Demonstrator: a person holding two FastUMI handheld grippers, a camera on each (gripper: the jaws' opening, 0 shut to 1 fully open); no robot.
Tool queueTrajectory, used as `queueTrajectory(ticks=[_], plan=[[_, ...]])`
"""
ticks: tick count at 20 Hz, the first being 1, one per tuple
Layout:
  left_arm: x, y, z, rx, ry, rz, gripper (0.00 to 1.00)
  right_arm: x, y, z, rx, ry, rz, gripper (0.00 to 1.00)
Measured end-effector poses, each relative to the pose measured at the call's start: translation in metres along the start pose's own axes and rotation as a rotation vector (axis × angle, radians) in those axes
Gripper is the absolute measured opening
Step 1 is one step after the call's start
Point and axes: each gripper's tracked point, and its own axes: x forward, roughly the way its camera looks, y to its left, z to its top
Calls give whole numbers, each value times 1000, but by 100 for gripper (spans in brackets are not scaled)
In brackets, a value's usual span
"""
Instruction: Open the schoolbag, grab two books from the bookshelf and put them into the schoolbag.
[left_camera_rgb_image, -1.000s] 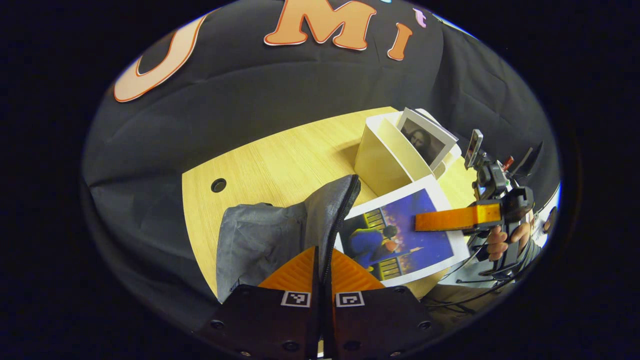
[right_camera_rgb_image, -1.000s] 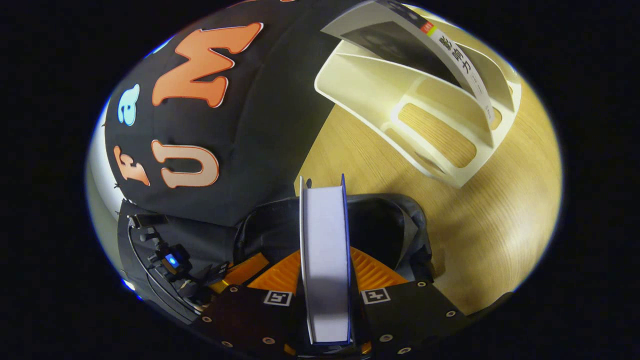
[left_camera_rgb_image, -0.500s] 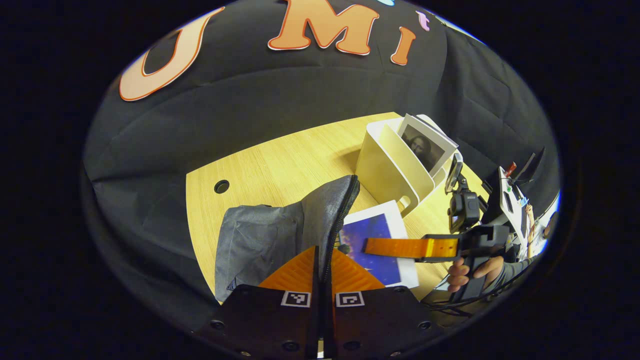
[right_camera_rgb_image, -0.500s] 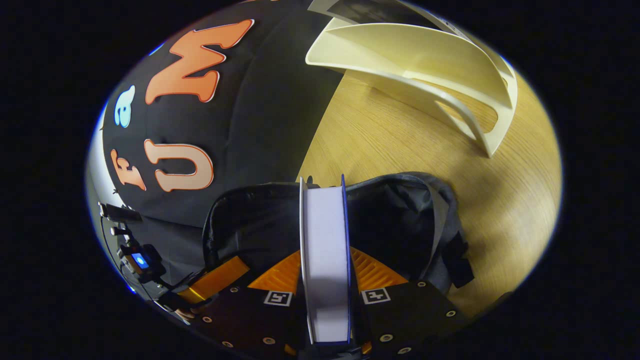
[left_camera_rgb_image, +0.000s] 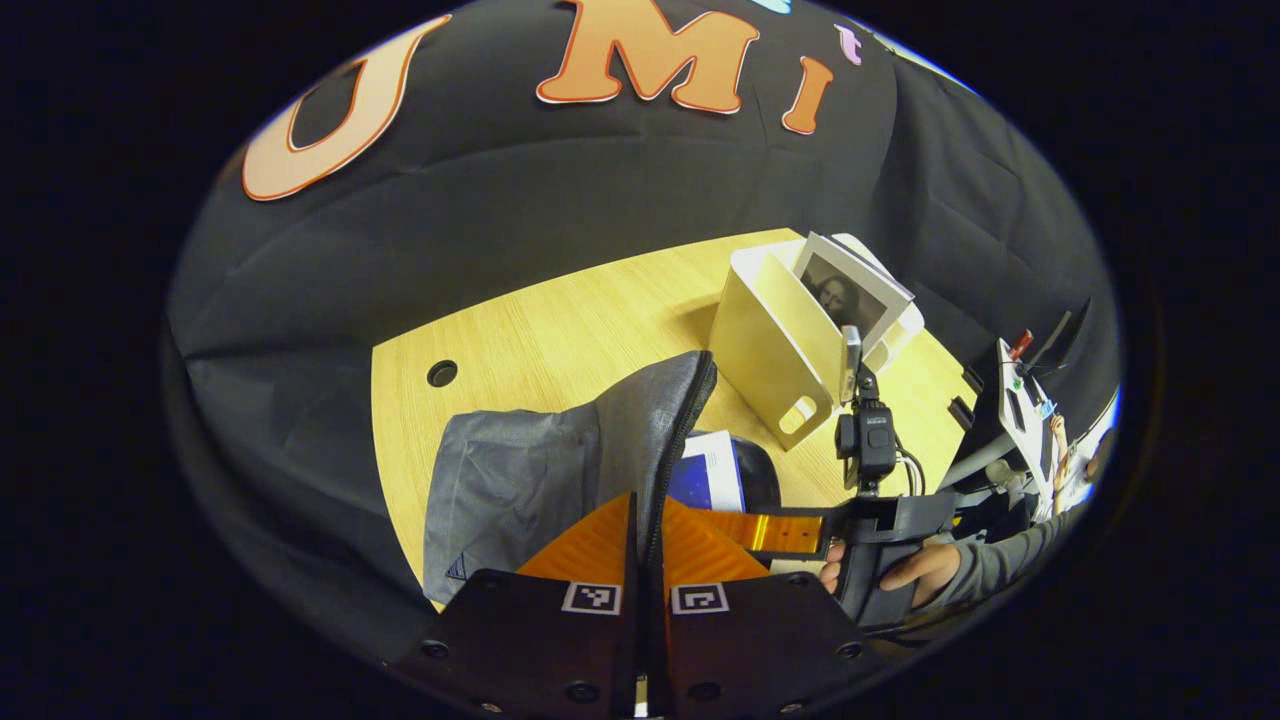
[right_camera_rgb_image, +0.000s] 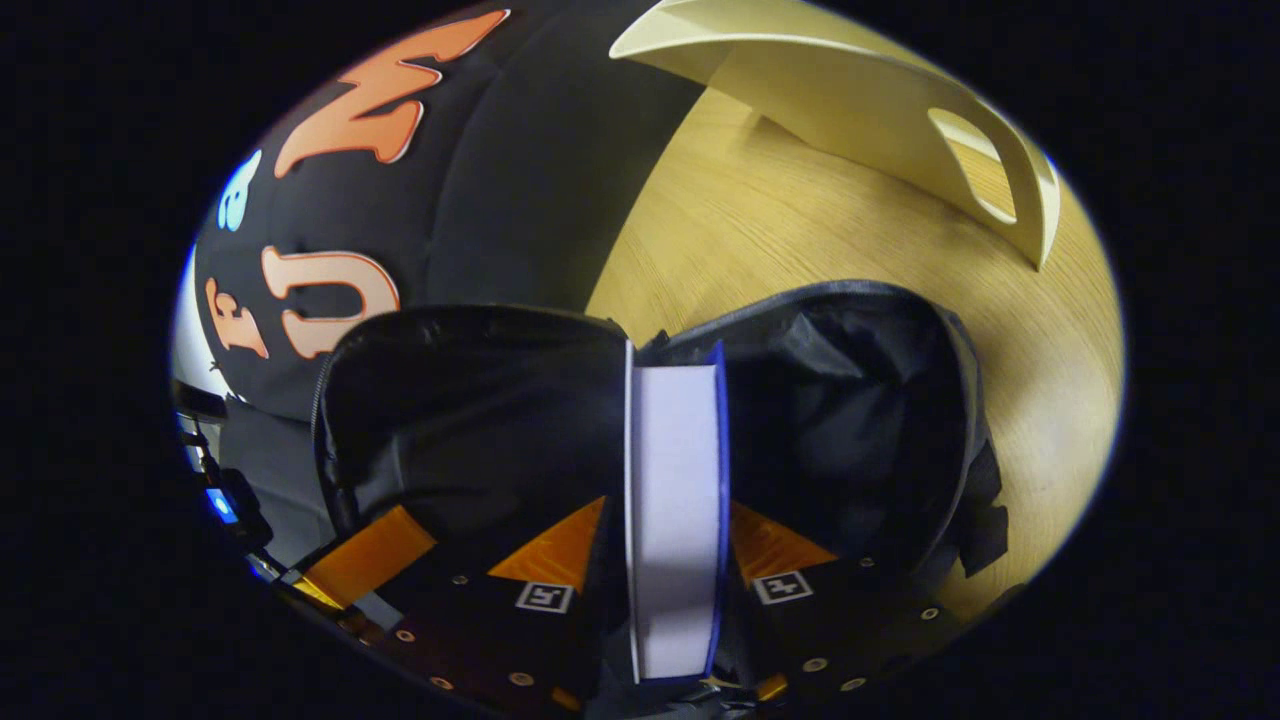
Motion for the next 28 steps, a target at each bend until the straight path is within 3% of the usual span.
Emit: queueTrajectory(ticks=[1,2,3,4,6,10,14,21,28], plan=[[-1,-1,-1,-1,2,-1,4,-4,4,-3,-38,25,6,66],[-1,1,-2,-1,-4,2,5,-12,0,-7,-92,57,-20,72],[-1,1,-1,-5,-6,0,4,-21,-9,-4,-158,67,-67,90],[1,2,-2,-8,-8,1,4,-31,-20,1,-224,68,-122,96],[2,1,-4,-15,-9,-5,4,-53,-30,18,-327,50,-194,98],[6,0,-9,-44,-7,-9,4,-89,-33,42,-407,32,-259,98],[9,-2,-12,-49,7,1,4,-130,-20,67,-452,33,-249,98],[23,-17,-19,-99,38,19,5,-214,-22,160,-615,8,-396,98],[27,-18,-27,-177,36,61,4,-253,0,237,-746,16,-468,98]])
